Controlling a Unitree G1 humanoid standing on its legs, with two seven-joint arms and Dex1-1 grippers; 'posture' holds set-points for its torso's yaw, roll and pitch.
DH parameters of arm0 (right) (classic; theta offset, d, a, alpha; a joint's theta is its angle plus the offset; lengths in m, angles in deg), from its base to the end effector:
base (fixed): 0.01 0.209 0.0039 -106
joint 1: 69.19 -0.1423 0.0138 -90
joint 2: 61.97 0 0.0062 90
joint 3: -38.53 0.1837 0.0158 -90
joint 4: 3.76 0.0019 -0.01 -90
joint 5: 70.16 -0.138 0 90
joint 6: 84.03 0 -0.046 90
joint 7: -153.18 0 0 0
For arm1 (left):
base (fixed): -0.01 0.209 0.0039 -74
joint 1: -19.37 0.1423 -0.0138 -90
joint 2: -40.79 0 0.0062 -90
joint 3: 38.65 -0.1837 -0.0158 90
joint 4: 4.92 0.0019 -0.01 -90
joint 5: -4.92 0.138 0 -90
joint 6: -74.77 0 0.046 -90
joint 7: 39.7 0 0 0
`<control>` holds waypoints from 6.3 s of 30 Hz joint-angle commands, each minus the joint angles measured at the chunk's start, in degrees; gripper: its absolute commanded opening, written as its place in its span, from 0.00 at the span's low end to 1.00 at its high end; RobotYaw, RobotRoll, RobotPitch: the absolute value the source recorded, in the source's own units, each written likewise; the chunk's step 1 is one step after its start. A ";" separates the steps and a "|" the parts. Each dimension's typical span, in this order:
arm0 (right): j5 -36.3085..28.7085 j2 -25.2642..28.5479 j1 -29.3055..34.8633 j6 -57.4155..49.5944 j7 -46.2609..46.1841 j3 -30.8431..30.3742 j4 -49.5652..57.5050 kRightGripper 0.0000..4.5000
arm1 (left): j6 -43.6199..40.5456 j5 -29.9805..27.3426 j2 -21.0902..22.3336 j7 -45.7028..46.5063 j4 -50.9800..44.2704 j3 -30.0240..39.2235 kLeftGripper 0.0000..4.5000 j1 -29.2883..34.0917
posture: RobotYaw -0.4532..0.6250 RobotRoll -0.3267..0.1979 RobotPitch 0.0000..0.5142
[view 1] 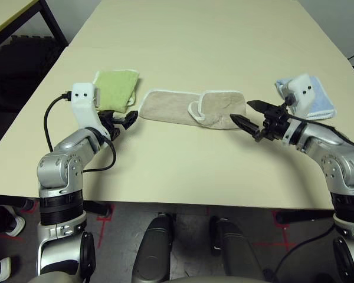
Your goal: Fold the towel and set it aside.
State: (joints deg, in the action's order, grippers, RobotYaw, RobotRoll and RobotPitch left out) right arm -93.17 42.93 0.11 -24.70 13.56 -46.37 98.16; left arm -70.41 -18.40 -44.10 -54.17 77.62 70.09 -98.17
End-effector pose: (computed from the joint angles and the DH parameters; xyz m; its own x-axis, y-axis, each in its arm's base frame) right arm 0.2514 -0.2237 0.1685 0.7306 0.6794 -0.0682 -0.6811 0.7179 -0.1442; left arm 0.2619 0.2350 0.1642 0.9521 -0.2089 -0.2234 0.1693 0.9682 -0.1842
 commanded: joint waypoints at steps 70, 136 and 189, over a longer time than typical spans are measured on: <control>3.21 3.70 9.65 15.48 6.56 0.83 -1.02 0.99 | -11.39 -8.42 -19.57 20.05 16.24 11.59 1.00 -15.86 | 0.51 0.62 0.31; 0.42 -1.72 11.99 14.02 1.53 1.51 -3.09 1.00 | -29.45 -8.23 -24.78 16.94 3.30 -2.63 0.00 -30.36 | 0.47 0.62 0.31; 1.20 -1.55 12.95 12.92 -1.01 1.30 -1.09 1.00 | -19.04 -4.20 -34.32 17.93 13.65 -10.72 0.05 -25.88 | 0.42 0.62 0.34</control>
State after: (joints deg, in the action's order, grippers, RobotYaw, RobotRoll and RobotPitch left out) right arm -92.33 40.62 12.76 -11.48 12.22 -44.59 96.43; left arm -88.57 -22.08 -73.11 -36.79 90.73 59.37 -123.89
